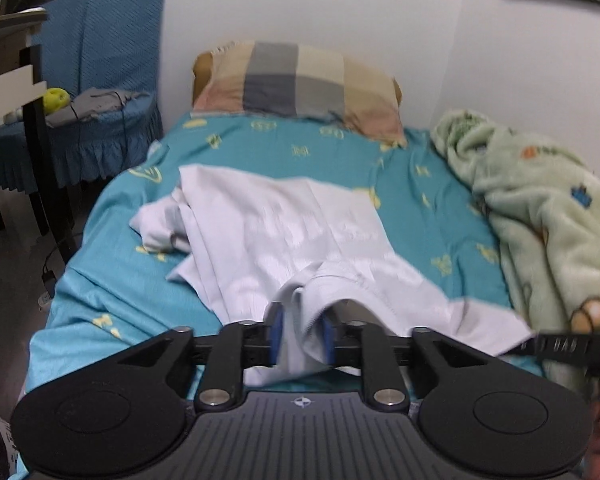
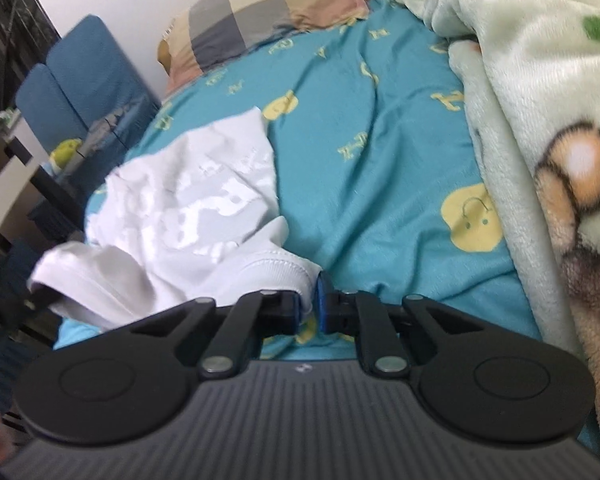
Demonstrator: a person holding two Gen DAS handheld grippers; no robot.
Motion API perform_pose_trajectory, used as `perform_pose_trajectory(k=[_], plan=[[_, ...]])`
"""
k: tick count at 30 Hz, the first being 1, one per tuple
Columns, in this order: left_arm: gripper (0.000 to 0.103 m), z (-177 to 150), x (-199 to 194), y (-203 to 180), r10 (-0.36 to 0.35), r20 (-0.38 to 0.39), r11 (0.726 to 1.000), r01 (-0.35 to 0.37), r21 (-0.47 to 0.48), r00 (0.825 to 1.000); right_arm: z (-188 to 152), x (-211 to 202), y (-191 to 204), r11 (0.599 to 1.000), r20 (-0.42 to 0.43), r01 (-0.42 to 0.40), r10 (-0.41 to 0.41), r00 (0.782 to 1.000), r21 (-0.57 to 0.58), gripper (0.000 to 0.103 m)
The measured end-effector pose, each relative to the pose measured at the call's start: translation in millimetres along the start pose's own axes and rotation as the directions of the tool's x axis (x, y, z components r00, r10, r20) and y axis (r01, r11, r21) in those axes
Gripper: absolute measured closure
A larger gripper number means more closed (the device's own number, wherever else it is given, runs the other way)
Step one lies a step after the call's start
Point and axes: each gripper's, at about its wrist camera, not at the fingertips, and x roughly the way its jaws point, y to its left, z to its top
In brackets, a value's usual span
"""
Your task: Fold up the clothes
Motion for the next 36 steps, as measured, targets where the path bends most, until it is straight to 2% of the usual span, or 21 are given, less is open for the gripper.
perform_pose_trajectory(k=[3, 7, 8, 11, 14, 16, 19, 21, 26, 29, 32, 36], plan=[[0.057, -4, 8, -6, 0.007, -0.021, 1.0, -0.006, 0.024, 1.0, 2, -2, 3, 1.0, 0.012, -0.01, 0.01, 1.0, -0.011, 0.092], [0.054, -5, 16, -7, 0.015, -0.022, 1.0, -0.015, 0.001, 1.0, 4, -3, 4, 1.0, 0.026, -0.006, 0.007, 1.0, -0.025, 0.092], [0.057, -3, 15, -7, 0.014, -0.014, 1.0, -0.014, -0.011, 1.0, 5, -4, 5, 1.0, 0.037, -0.007, 0.008, 0.999, -0.029, 0.093], [0.096, 2, 14, -6, 0.011, 0.013, 0.999, -0.011, -0.046, 1.0, 9, -9, 7, 0.999, 0.077, -0.011, 0.014, 0.997, -0.043, 0.095], [0.097, 14, -16, -2, -0.002, 0.127, 0.995, 0.014, -0.097, 0.992, 24, -36, 24, 0.995, 0.175, -0.027, 0.043, 0.984, -0.091, 0.095], [0.097, 26, -44, 1, -0.001, 0.216, 0.991, 0.03, -0.13, 0.976, 34, -54, 35, 0.992, 0.238, -0.035, 0.064, 0.969, -0.124, 0.095], [0.098, 48, -95, 9, 0.013, 0.364, 0.983, 0.055, -0.176, 0.931, 49, -84, 54, 0.983, 0.332, -0.042, 0.1, 0.938, -0.177, 0.095], [0.098, 67, -133, 14, 0.018, 0.441, 0.976, 0.08, -0.202, 0.897, 65, -121, 73, 0.975, 0.397, -0.055, 0.139, 0.907, -0.217, 0.095], [0.098, 121, -234, 22, 0.024, 0.609, 0.974, 0.119, -0.194, 0.793, 118, -228, 130, 0.938, 0.534, -0.069, 0.254, 0.807, -0.341, 0.095], [0.098, 153, -295, 19, 0.018, 0.687, 0.979, 0.126, -0.159, 0.727, 144, -292, 158, 0.916, 0.589, -0.067, 0.308, 0.747, -0.394, 0.095], [0.098, 179, -358, 10, -0.017, 0.735, 0.984, 0.142, -0.108, 0.677, 158, -353, 177, 0.9, 0.637, -0.043, 0.34, 0.691, -0.434, 0.095], [0.098, 195, -439, -11, -0.044, 0.784, 0.993, 0.114, -0.034, 0.62, 157, -434, 192, 0.879, 0.696, -0.005, 0.381, 0.608, -0.477, 0.095]])
